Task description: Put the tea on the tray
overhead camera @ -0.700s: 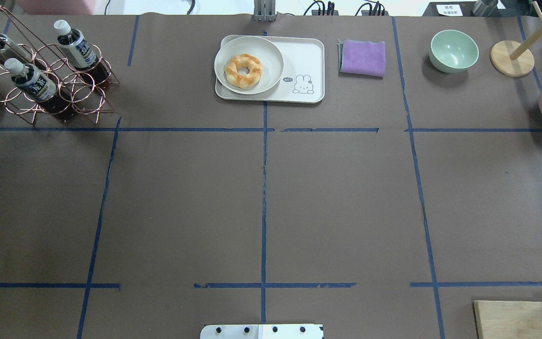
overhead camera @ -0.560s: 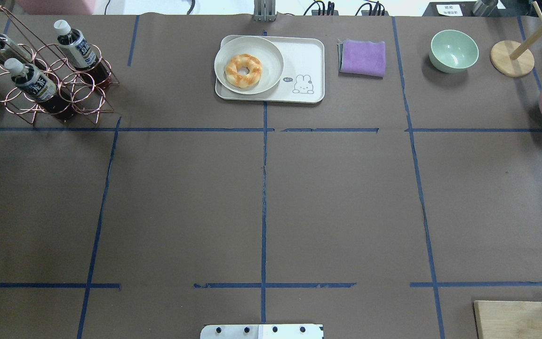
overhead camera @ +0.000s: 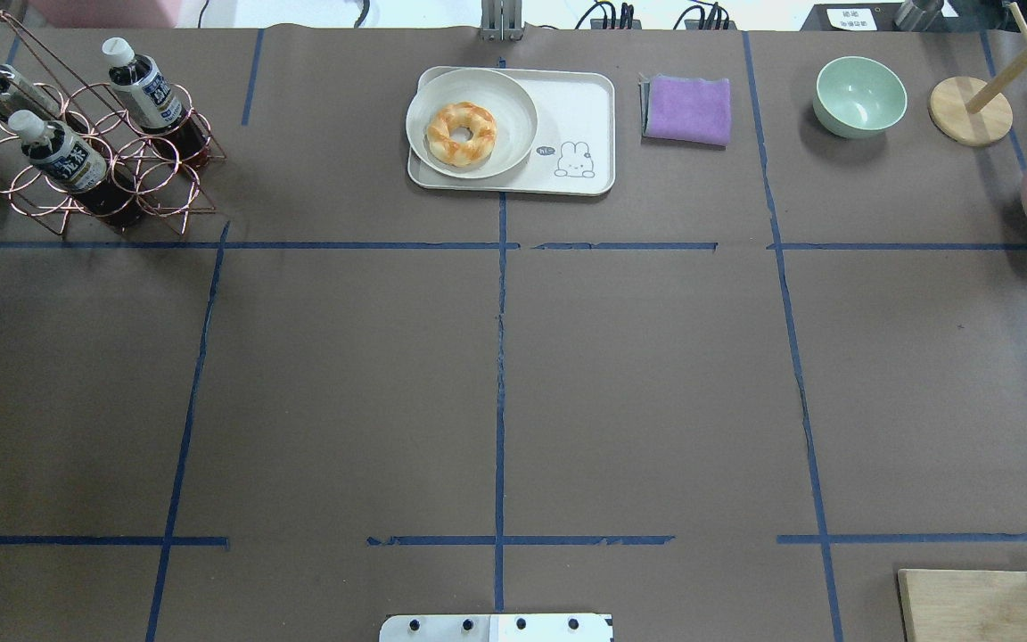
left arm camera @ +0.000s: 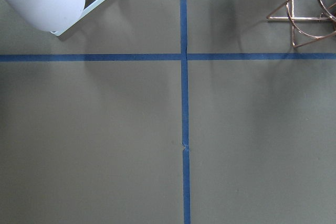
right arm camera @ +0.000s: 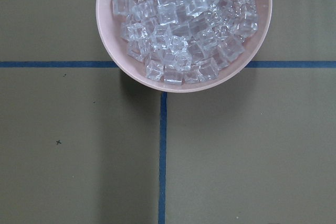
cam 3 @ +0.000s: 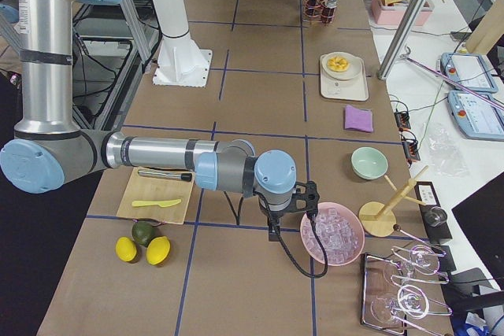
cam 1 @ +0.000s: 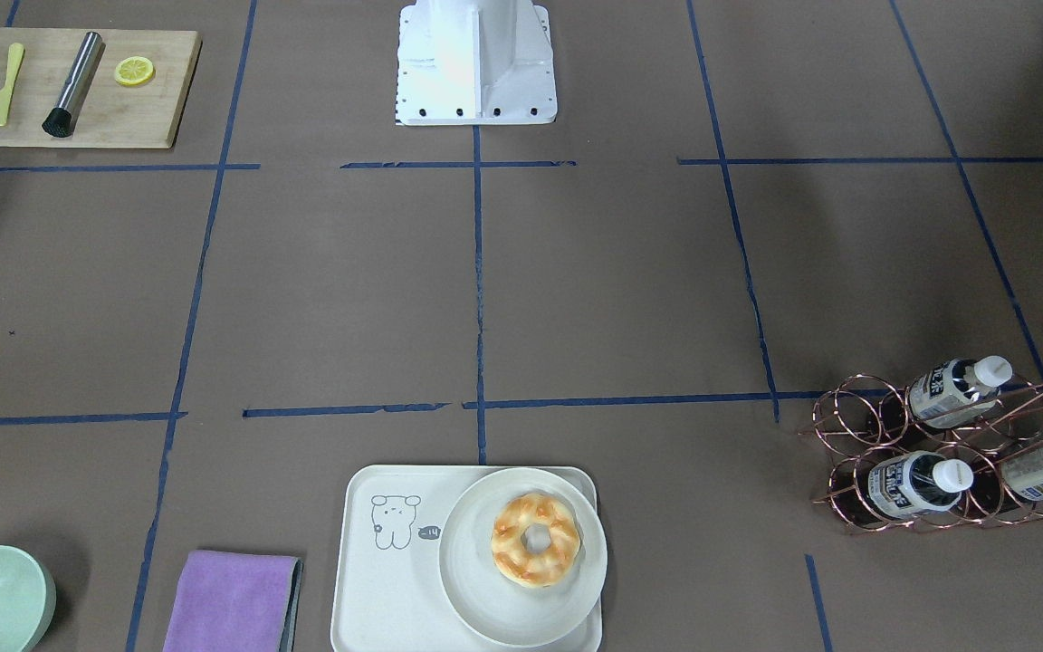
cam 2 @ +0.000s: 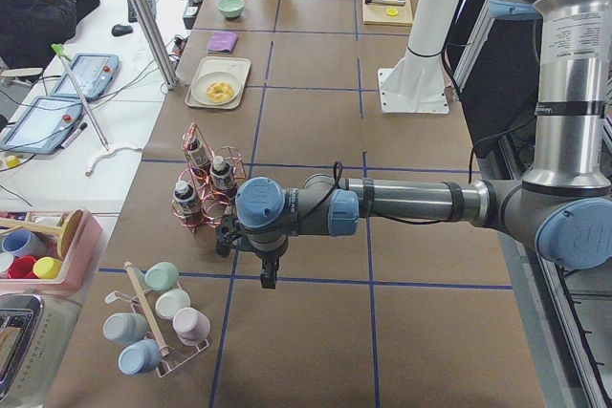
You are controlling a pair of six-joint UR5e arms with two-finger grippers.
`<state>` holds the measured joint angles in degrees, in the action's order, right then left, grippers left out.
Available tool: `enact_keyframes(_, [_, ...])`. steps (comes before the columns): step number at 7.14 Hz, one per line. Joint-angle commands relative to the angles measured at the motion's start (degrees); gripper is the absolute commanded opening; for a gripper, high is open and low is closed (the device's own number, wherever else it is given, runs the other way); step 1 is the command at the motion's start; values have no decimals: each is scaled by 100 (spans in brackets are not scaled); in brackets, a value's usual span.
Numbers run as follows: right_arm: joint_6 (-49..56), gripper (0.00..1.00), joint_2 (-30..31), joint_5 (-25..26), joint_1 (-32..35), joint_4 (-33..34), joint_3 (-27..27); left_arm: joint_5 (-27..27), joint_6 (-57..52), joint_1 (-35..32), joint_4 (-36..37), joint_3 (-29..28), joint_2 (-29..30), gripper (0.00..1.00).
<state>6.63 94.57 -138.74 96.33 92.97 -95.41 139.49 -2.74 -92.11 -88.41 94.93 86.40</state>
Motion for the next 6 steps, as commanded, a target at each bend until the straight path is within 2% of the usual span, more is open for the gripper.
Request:
enact_keyframes(1, [-4,100,0,-4,0,-7,-4,0,-24,0,-9,-9,9,100])
enact_keyframes(6, [-39,100,0,-4,-8,-7,-30,-9,-51,0,-219,-44,0,100])
